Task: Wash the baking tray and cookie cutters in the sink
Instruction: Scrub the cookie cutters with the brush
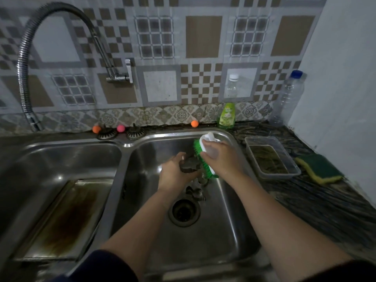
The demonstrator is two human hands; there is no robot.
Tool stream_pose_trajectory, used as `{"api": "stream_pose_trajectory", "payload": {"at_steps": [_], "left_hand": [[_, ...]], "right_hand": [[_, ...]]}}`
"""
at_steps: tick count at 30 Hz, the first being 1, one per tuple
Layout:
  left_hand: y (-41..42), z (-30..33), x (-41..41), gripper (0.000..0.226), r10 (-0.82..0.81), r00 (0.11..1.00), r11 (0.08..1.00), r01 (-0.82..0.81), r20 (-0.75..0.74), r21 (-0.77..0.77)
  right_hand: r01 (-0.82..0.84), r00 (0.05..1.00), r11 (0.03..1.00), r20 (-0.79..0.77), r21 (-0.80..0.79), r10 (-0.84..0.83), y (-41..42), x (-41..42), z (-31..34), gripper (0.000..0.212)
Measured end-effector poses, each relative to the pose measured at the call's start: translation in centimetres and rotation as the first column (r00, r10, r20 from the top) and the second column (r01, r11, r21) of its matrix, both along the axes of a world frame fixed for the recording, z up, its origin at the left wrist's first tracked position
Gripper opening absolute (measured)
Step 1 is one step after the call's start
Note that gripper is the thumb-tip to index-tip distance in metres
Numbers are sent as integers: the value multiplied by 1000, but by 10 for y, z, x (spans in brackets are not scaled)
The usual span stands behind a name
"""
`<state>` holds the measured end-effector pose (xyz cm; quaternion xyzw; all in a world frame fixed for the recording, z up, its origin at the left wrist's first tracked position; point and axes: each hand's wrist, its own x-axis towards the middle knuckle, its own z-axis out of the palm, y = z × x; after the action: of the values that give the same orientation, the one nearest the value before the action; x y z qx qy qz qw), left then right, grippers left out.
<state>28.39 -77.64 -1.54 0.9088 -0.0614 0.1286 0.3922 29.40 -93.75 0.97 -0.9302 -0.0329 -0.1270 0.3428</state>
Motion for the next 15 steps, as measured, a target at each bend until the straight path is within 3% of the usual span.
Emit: {"api": "stream_pose_trajectory", "payload": {"at_steps": [3, 5, 7, 8, 10, 12, 15], "left_hand": [[3, 5, 3, 39, 34, 966, 946, -114, -256, -304], [8, 10, 8, 31, -81, 894, 734, -246, -441, -633], [7, 14, 12, 26, -270, 833, 463, -327, -483, -823], [7, 14, 15, 27, -334, 813, 374, -350, -477, -859], [5, 13, 16, 34, -428, 777, 294, -364, -462, -884], [1, 17, 10, 49, -543, 714, 280, -343, -442, -897], [-6, 27, 2, 50, -605, 679, 265, -321, -416, -909]], "right_hand": [[-84, 995, 996, -44, 16, 85, -5, -14, 2, 44], [-152, 986, 988, -71, 19, 153, -9, -27, -5, 43], [-143, 988, 988, -47, 50, 145, -12, -33, -8, 42], [-122, 992, 991, -22, 46, 123, -12, -32, -7, 42], [-104, 994, 994, 29, -30, 105, -7, -30, -1, 43], [-118, 989, 979, 66, -165, 130, 2, -28, 8, 44], [-114, 985, 934, 82, -339, 150, 5, -24, 15, 42]]}}
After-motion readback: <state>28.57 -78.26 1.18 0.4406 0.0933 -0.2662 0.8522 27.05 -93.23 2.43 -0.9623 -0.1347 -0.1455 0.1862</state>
